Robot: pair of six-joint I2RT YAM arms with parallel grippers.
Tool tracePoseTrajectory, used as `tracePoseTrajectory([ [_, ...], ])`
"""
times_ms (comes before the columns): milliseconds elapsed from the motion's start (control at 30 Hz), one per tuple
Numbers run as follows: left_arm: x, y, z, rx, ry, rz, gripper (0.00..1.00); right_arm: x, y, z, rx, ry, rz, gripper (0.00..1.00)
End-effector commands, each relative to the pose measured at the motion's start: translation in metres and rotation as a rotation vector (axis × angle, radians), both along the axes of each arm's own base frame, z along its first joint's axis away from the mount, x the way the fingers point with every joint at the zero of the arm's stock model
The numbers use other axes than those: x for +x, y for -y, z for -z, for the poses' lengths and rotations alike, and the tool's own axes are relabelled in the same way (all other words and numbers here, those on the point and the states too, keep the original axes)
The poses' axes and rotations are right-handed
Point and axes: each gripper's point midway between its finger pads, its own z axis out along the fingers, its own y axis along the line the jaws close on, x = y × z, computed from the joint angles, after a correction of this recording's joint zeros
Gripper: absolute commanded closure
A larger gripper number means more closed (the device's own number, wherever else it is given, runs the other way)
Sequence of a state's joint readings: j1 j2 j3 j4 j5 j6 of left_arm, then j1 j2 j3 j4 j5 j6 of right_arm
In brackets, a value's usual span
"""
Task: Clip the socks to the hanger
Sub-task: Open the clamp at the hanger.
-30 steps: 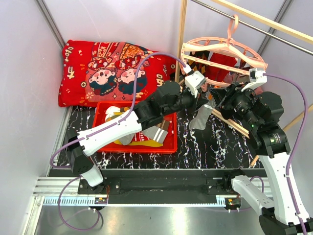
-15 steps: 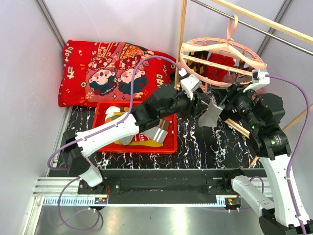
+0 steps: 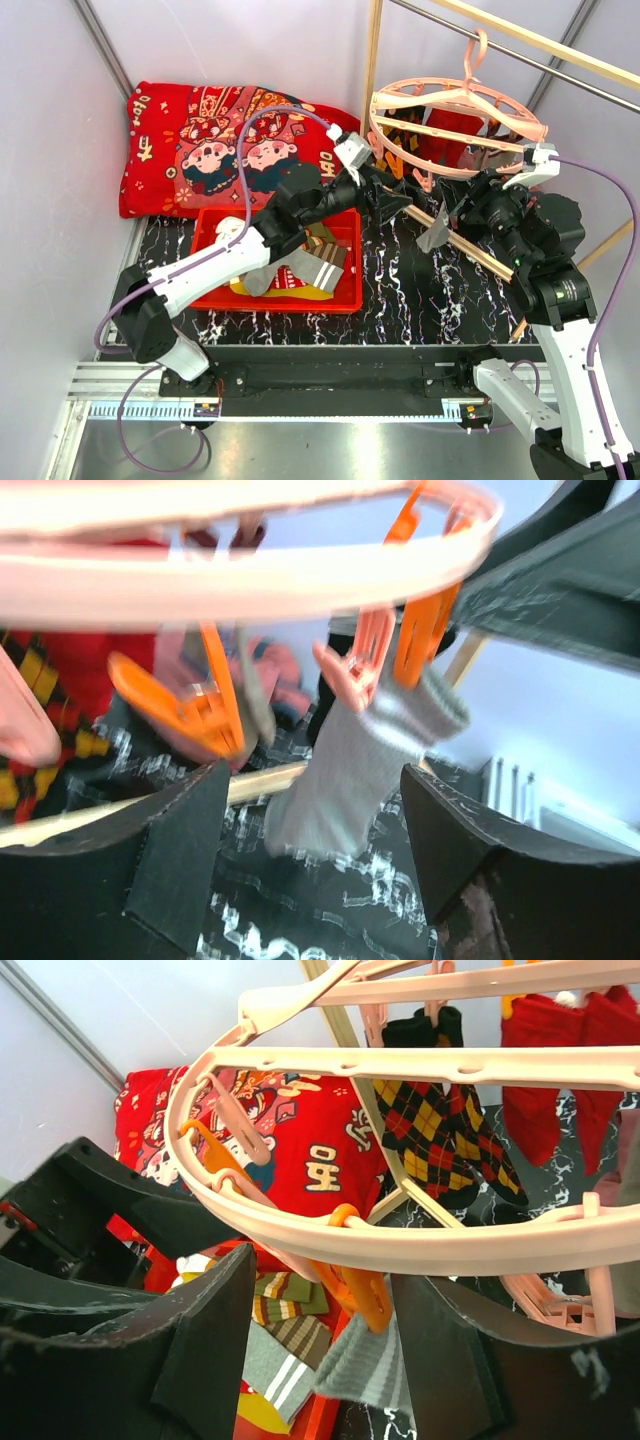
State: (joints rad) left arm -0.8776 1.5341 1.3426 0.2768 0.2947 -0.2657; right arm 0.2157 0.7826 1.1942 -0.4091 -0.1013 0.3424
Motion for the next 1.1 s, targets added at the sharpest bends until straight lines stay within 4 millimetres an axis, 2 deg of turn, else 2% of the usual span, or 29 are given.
tracePoseTrajectory([
  [0, -0.010, 0.010, -0.035, -0.150, 0.076, 0.127, 0.26, 0.000, 0.005, -0.011, -0.009, 0.048, 0.028, 0.35],
  [300, -0.007, 0.030, -0.037, -0.219, 0.073, 0.200, 0.25, -0.002, 0.006, -0.014, -0.016, 0.059, 0.029, 0.34],
  [633, -0.002, 0.041, -0.043, -0.312, 0.060, 0.230, 0.34, -0.006, 0.006, -0.015, -0.021, 0.065, 0.020, 0.34],
  [867, -0.002, 0.044, -0.049, -0.345, 0.046, 0.250, 0.49, -0.009, 0.005, -0.018, -0.021, 0.075, 0.015, 0.34],
  [900, -0.002, 0.045, -0.049, -0.347, 0.043, 0.254, 0.55, -0.009, 0.005, -0.018, -0.019, 0.074, 0.013, 0.34],
  [1000, -0.004, 0.047, -0.047, -0.344, 0.029, 0.263, 0.66, -0.012, 0.006, -0.021, -0.017, 0.083, 0.013, 0.34],
  [1067, -0.005, 0.047, -0.045, -0.342, 0.024, 0.268, 0.70, -0.014, 0.006, -0.023, -0.017, 0.086, 0.012, 0.34],
])
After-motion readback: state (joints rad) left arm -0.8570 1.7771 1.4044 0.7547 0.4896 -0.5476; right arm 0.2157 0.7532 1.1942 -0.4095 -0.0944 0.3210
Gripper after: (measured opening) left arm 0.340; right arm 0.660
